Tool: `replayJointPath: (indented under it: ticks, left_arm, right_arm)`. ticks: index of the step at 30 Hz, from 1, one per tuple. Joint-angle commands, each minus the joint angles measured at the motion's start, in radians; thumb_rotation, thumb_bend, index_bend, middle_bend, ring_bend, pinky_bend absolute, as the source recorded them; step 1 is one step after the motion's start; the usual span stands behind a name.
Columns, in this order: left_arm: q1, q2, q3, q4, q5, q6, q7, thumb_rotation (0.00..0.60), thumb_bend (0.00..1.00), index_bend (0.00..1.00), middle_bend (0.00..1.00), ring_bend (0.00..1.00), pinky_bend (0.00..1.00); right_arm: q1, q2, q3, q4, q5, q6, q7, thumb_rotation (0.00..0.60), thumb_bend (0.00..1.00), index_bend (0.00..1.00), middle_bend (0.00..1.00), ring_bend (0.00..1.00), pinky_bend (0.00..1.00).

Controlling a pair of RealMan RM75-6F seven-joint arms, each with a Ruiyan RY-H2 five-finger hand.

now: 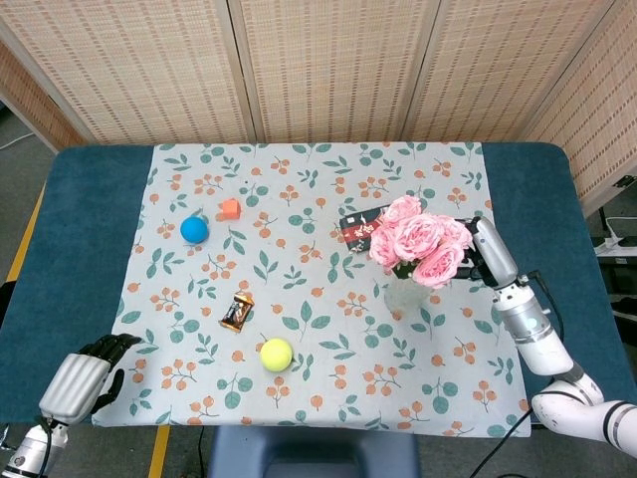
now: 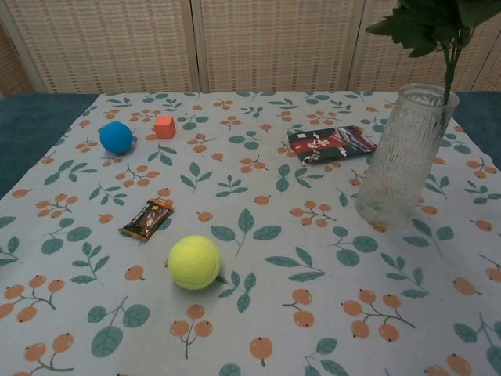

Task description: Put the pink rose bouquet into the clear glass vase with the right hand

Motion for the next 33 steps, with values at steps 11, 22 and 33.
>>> replayJointPath:
  ticks: [11, 22, 33]
  left_arm:
    - [-0.001, 0.0, 0.001, 0.0, 0.0, -0.001, 0.001, 0.6, 0.64, 0.19, 0.21, 0.23, 0.43]
    - [-0.002, -0.001, 0.002, 0.001, 0.002, -0.001, 0.001, 0.6, 0.64, 0.19, 0.21, 0.22, 0.43]
    - [-0.002, -0.001, 0.003, 0.0, 0.004, -0.001, 0.003, 0.6, 0.64, 0.19, 0.21, 0.22, 0.43]
  right_arm:
    - [0.0, -0.054, -0.057, 0.137, -0.018, -0.006, 0.063, 0.6, 0.26, 0.65, 1.0, 1.0, 1.0]
    - [-0.013, -0.047, -0.087, 0.14, -0.042, 0.028, 0.056, 0.6, 0.11, 0.37, 1.0, 0.99, 1.0]
    - [-0.06, -0.034, -0.096, 0.139, -0.051, 0.121, 0.007, 0.6, 0.1, 0.31, 1.0, 0.99, 1.0]
